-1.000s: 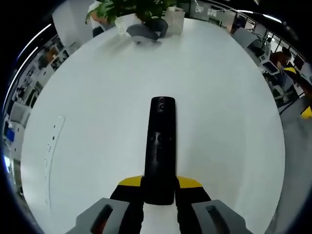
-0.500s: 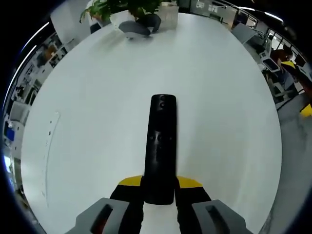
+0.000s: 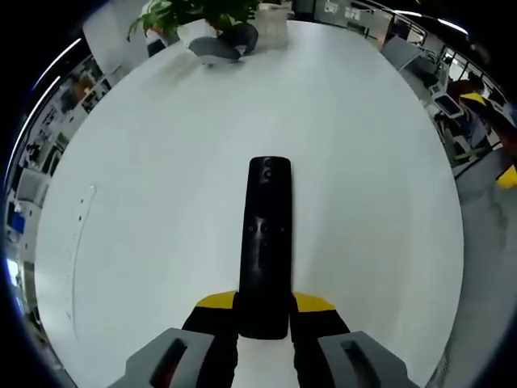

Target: Press the specified remote control buttons in sequence, fully releasing each button before pressing the next.

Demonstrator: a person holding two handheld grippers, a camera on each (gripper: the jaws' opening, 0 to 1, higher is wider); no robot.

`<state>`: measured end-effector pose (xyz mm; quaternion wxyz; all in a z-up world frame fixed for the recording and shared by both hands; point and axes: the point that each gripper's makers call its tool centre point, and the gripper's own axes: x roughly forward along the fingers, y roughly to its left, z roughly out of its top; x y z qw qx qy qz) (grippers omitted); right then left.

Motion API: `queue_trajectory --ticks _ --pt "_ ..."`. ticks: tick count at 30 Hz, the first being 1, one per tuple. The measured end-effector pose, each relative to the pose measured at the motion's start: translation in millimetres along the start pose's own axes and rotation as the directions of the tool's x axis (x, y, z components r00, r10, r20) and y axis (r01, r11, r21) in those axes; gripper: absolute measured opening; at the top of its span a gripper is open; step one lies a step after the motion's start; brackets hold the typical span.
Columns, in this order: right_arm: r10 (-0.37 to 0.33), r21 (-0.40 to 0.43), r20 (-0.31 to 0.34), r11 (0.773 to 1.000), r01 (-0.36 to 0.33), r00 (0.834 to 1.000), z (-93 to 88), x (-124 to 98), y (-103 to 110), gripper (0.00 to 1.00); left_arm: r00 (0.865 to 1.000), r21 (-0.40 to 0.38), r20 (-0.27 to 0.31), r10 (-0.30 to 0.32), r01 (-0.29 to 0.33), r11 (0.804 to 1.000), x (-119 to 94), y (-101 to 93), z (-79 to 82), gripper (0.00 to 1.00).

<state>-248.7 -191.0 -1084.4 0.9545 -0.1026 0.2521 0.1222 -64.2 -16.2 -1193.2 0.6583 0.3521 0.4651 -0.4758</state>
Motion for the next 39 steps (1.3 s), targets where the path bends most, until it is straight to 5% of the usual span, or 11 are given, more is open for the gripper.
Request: queue_trajectory --ticks 14,20,32,39 --pt "0.032 0.051 -0.011 0.998 -0.032 0.999 3.2 -2 0 0.59 1.000 0.010 0.018 -0.004 0.004 1.000 -3 -30.0 -7.1 0.24" --pt "0.047 0.070 0.017 0.996 -0.048 0.999 18.7 -4 0 0.56 1.000 0.018 0.025 -0.009 0.008 1.000 -3 -42.9 -10.0 0.24" --pt "0.090 0.027 0.005 0.996 -0.090 0.996 37.1 -2 12 0.37 1.000 0.052 0.010 -0.025 0.025 0.998 -7 -80.7 -19.6 0.24" --pt "0.128 0.015 -0.008 0.992 -0.128 0.992 43.1 0 20 0.26 0.998 0.046 0.051 -0.023 0.020 0.999 -9 -101.4 -24.3 0.24"
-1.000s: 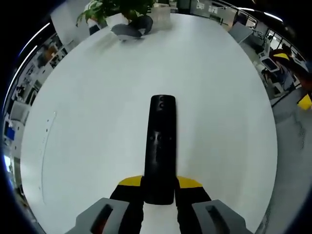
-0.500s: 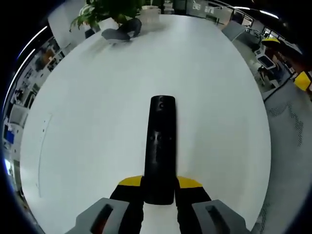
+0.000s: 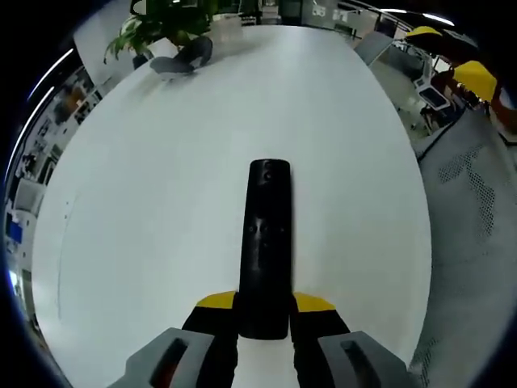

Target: Press the specified remote control buttons in sequence, fully releasing each button before pressing the next.

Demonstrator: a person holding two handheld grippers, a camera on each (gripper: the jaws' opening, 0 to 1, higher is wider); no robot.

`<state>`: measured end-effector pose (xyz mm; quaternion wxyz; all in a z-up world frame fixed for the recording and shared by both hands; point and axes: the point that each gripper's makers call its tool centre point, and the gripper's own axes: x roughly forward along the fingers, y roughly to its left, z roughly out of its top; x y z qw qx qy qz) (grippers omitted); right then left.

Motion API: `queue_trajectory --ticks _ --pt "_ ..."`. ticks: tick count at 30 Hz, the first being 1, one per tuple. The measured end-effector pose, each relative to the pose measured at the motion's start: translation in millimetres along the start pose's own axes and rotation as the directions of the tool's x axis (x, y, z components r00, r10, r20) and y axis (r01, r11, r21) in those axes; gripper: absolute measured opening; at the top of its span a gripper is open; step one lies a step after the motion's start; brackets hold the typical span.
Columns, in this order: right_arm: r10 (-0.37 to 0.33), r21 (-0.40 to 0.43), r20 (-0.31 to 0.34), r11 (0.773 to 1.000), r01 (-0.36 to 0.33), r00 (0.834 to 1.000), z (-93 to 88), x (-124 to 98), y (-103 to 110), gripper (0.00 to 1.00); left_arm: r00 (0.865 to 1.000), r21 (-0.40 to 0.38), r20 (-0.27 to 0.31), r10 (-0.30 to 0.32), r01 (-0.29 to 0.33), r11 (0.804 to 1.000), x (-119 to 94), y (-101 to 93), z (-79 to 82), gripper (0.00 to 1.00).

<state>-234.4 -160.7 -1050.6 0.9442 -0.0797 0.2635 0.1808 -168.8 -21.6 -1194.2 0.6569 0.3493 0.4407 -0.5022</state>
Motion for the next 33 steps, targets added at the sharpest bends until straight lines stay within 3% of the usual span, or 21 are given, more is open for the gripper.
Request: queue_trajectory --ticks 7,13,19,27,33 --pt "0.032 -0.015 -0.013 0.999 -0.033 0.999 3.5 5 8 0.14 1.000 0.017 0.009 -0.015 0.015 1.000 -1 -25.6 -3.4 0.24" --pt "0.050 -0.015 -0.001 0.999 -0.050 0.999 13.6 11 11 0.11 1.000 0.018 0.020 -0.022 0.022 1.000 -3 -40.2 -6.5 0.24" --pt "0.070 -0.022 -0.023 0.997 -0.070 0.997 15.1 17 15 0.01 0.999 0.011 0.028 -0.020 0.020 1.000 -5 -53.6 -8.4 0.24" --pt "0.113 -0.046 -0.124 0.992 -0.120 0.986 -0.2 27 21 0.00 1.000 0.023 0.019 -0.019 0.019 1.000 -7 -72.5 -11.5 0.24" --pt "0.166 0.001 -0.181 0.986 -0.169 0.969 -11.2 33 26 0.00 0.999 0.021 0.026 -0.023 0.022 1.000 -8 -85.5 -14.7 0.24"
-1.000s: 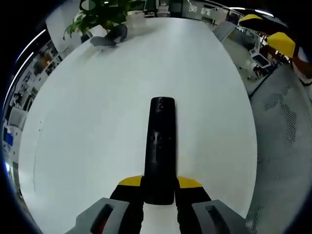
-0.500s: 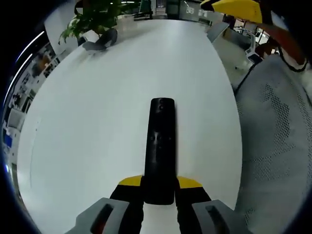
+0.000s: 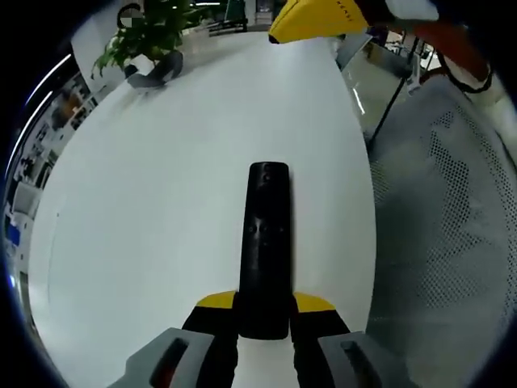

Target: Press the specified remote control buttons in sequence, fully releasing each button before pressing the next.

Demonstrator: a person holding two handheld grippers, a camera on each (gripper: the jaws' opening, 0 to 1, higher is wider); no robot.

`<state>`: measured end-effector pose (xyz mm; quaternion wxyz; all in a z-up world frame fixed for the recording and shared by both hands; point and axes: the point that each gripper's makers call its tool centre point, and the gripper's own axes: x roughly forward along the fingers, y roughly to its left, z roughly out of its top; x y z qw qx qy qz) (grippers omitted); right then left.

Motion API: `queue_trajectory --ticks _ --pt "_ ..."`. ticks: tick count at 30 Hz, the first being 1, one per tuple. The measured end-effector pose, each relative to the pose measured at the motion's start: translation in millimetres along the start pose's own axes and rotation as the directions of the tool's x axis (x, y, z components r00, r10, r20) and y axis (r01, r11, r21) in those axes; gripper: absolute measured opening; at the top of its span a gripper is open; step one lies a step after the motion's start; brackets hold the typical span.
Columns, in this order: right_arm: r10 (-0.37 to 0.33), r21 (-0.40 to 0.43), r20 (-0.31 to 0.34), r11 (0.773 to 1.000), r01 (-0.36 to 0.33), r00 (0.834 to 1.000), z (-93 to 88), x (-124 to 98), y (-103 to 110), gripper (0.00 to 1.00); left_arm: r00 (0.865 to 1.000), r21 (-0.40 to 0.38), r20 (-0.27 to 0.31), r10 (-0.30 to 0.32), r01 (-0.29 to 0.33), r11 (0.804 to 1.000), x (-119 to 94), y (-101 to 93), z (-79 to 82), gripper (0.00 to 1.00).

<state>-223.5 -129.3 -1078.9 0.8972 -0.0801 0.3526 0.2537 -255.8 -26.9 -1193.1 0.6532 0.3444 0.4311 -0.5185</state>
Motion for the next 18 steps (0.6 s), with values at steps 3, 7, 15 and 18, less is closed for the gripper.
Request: queue_trajectory --ticks 3,7,15,18 --pt "0.028 0.019 -0.044 0.999 -0.027 0.999 -5.9 5 3 0.00 1.000 -0.005 0.004 0.001 -0.001 1.000 0 -7.2 -0.8 0.24" --pt "0.062 0.059 -0.150 0.997 -0.054 0.987 -24.4 14 7 0.00 1.000 -0.008 0.019 0.011 -0.011 1.000 -1 -17.4 -2.6 0.24" --pt "0.138 0.104 -0.281 0.988 -0.113 0.950 -55.2 27 15 0.00 0.999 -0.027 0.036 0.011 -0.010 1.000 -2 -31.7 -5.1 0.24" --pt "0.159 0.115 -0.330 0.985 -0.128 0.930 -67.2 31 19 0.00 0.999 -0.026 0.043 0.009 -0.008 1.000 -3 -36.8 -6.6 0.24"
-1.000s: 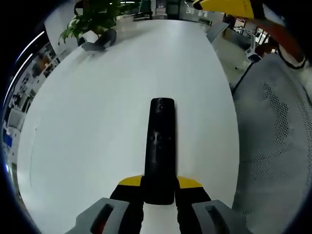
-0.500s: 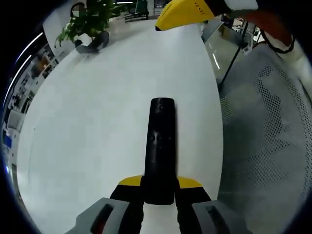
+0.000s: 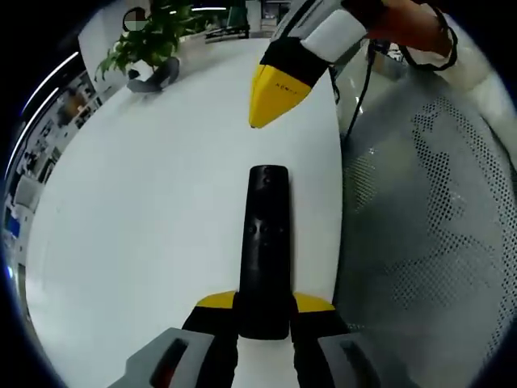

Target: Press the specified remote control buttons in sequence, fully releasing each button before pressing the next.

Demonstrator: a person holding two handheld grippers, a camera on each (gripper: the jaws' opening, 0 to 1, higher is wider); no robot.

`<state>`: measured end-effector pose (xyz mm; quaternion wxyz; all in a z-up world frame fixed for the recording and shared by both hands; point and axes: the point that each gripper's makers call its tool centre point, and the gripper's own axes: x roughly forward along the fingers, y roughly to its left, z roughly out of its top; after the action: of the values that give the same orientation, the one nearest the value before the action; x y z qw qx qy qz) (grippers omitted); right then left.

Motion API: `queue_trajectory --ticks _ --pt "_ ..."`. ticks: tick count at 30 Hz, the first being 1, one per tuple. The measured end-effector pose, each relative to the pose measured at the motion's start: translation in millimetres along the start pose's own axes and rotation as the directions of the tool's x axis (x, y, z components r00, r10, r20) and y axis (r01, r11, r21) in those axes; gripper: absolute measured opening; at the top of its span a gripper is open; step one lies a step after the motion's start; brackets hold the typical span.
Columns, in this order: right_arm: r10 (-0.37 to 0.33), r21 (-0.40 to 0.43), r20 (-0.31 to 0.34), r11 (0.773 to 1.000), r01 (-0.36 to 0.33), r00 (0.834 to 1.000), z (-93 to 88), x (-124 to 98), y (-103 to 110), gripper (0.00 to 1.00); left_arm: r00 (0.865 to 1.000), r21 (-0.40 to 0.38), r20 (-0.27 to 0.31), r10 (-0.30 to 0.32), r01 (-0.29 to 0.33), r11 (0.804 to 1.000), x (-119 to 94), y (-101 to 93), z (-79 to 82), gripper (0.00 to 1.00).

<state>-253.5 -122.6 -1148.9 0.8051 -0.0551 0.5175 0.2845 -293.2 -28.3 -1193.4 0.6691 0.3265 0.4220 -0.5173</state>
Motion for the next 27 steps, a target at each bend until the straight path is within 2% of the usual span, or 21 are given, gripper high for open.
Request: queue_trajectory --ticks 4,14,18,27 --pt "0.038 0.028 -0.063 0.999 -0.036 0.997 -12.1 9 3 0.00 1.000 0.005 0.004 0.000 0.000 1.000 0 -3.2 -0.5 0.24" --pt "0.093 0.092 -0.139 0.993 -0.081 0.986 -30.3 19 7 0.00 1.000 -0.004 0.021 0.005 -0.005 1.000 -1 -13.9 -1.9 0.24" --pt "0.117 0.115 -0.138 0.988 -0.101 0.984 -30.9 19 11 0.00 0.999 -0.012 0.037 0.007 -0.007 1.000 -1 -13.3 -1.9 0.24" --pt "0.115 0.140 -0.146 0.986 -0.094 0.983 -33.3 23 6 0.00 0.997 -0.015 0.075 0.005 -0.004 1.000 -1 -13.4 -1.7 0.24"
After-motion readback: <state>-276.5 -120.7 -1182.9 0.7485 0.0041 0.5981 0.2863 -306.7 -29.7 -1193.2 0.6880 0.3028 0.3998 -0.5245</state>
